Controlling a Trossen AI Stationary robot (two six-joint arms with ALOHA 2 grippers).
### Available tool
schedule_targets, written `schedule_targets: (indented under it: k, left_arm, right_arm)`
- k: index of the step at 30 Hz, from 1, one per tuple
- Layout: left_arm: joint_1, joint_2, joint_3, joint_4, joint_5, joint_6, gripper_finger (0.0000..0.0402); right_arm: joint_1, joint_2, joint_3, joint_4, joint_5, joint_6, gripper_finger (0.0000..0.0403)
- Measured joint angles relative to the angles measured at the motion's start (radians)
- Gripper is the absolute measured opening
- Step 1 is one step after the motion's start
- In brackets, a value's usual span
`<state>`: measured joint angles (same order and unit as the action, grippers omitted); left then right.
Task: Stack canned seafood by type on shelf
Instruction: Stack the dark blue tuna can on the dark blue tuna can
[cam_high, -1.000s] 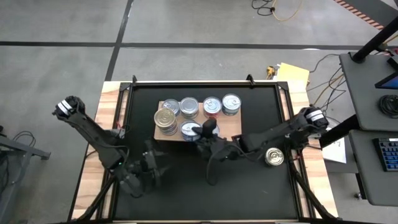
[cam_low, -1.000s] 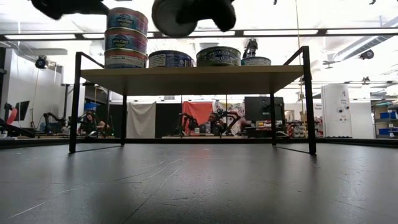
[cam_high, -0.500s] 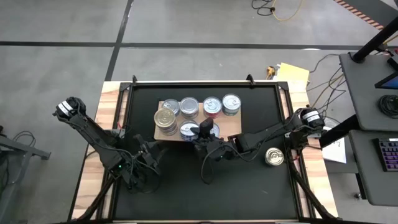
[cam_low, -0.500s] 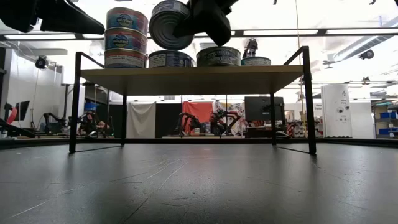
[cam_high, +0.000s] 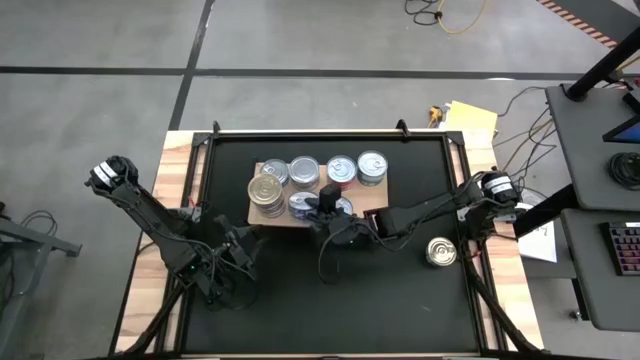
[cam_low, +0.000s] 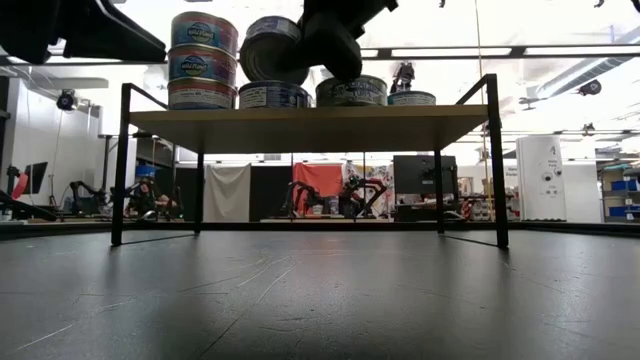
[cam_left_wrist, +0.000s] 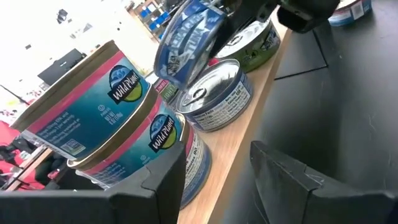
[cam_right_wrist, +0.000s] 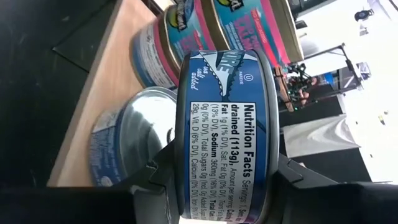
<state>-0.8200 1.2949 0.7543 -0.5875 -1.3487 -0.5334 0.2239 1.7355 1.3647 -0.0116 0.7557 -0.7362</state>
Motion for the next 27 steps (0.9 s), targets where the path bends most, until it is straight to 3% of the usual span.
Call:
schedule_targets:
  k: [16,27]
  left_arm:
    - [0.005,0.0,-0.004,-0.008,-0.041,0.0,0.0164]
    - [0.005,0.0,-0.004,-0.015,-0.05,0.0,0.0164]
  right_arm:
    - [-0.01,0.002,0.0,-0.006,-0.005,-0.006,0.0136]
    - [-0.01,0.002,0.0,-0.009,-0.005,0.065,0.0199]
